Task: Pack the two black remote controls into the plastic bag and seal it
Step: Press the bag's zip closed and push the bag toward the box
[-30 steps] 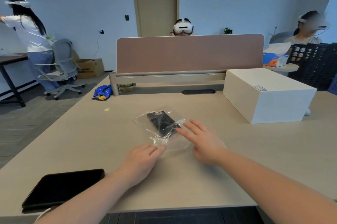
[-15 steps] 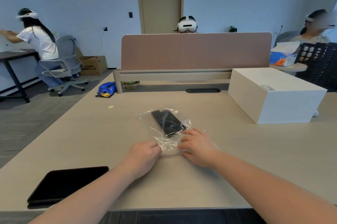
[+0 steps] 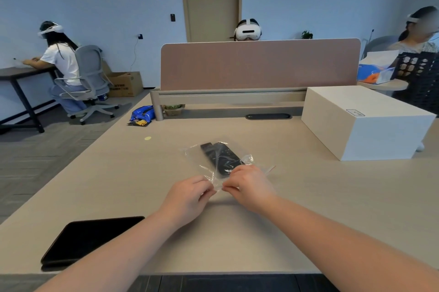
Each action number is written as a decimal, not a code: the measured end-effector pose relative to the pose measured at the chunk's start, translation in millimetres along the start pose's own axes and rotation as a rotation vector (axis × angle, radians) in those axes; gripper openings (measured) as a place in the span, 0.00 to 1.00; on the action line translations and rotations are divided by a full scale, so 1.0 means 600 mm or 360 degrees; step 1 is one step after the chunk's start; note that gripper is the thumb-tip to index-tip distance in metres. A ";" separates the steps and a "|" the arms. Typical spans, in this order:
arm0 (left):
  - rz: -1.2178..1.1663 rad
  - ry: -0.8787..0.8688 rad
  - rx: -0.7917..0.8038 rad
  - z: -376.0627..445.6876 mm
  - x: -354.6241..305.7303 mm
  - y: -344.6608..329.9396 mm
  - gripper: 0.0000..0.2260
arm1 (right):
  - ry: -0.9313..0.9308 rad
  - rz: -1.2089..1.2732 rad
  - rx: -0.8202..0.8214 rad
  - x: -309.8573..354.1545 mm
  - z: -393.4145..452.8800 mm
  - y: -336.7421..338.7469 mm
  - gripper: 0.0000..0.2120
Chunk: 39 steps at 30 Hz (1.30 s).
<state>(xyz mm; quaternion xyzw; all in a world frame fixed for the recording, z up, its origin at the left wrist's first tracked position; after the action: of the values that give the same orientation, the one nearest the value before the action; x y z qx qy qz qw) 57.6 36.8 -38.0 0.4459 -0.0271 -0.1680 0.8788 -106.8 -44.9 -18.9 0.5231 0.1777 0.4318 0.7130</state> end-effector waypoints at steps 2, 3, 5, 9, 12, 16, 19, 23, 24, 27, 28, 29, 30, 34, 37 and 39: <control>-0.0004 -0.0019 -0.0023 -0.002 0.000 0.002 0.11 | 0.0003 0.0041 -0.0009 0.001 -0.002 0.002 0.11; 0.0001 -0.0027 -0.0028 -0.002 0.000 0.003 0.11 | 0.0017 0.0048 -0.0023 0.001 -0.003 0.002 0.11; 0.0044 -0.0035 -0.0032 -0.003 -0.001 0.004 0.10 | 0.0033 0.0074 0.0000 0.001 -0.004 0.004 0.09; 0.0151 -0.0091 -0.0040 0.001 -0.005 0.010 0.11 | 0.0055 0.0117 -0.0022 0.003 -0.006 0.006 0.08; 0.0179 -0.0142 -0.0043 0.006 -0.006 0.014 0.11 | 0.0083 0.0110 -0.0100 0.008 -0.004 0.007 0.07; 0.0217 -0.0176 -0.0052 0.009 -0.008 0.018 0.10 | 0.0112 0.0101 -0.0168 0.014 0.000 0.009 0.06; 0.0223 -0.0183 -0.0052 0.010 -0.009 0.022 0.08 | 0.0145 0.0091 -0.0204 0.020 0.001 0.009 0.05; 0.0266 -0.0192 -0.0028 0.010 -0.009 0.026 0.06 | 0.0221 0.0024 -0.0249 0.023 0.001 0.010 0.04; 0.0274 -0.0201 -0.0019 0.010 -0.010 0.027 0.06 | 0.0230 -0.0002 -0.0260 0.023 0.001 0.009 0.04; 0.0321 -0.0229 -0.0010 0.013 -0.012 0.030 0.09 | 0.0270 -0.0050 -0.0299 0.023 0.002 0.008 0.05; 0.0332 -0.0243 -0.0009 0.016 -0.013 0.031 0.10 | 0.0292 -0.0058 -0.0312 0.021 0.002 0.008 0.06; 0.0342 -0.0263 -0.0007 0.018 -0.015 0.033 0.11 | 0.0316 -0.0079 -0.0322 0.019 0.002 0.007 0.08; 0.0354 -0.0292 -0.0004 0.021 -0.017 0.035 0.10 | 0.0341 -0.0123 -0.0330 0.015 0.002 0.007 0.10; 0.0447 -0.0373 0.0026 0.031 -0.031 0.042 0.11 | 0.0416 -0.0282 -0.0394 0.000 -0.003 0.008 0.11; 0.0485 -0.0367 0.0018 0.036 -0.035 0.048 0.12 | 0.0442 -0.0414 -0.0373 -0.014 -0.007 0.013 0.05; 0.0484 -0.0350 0.0007 0.031 -0.029 0.051 0.12 | 0.0407 -0.0527 -0.0356 -0.035 -0.010 0.018 0.09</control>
<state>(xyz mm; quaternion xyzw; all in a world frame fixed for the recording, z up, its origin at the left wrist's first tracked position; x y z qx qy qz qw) 45.8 44.7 -0.8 0.4177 -0.1903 -0.0808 0.8847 -127.3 -57.4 -15.9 0.3455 0.3010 0.3887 0.7994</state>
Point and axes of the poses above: each hand's wrist, its own z-axis towards the middle knuckle, its own y-axis out of the back of the hand, x = y × z, the point moved 1 cm from there along z, towards the middle knuckle, and after that the axes turned 5 degrees about -y, right-handed, at the moved point
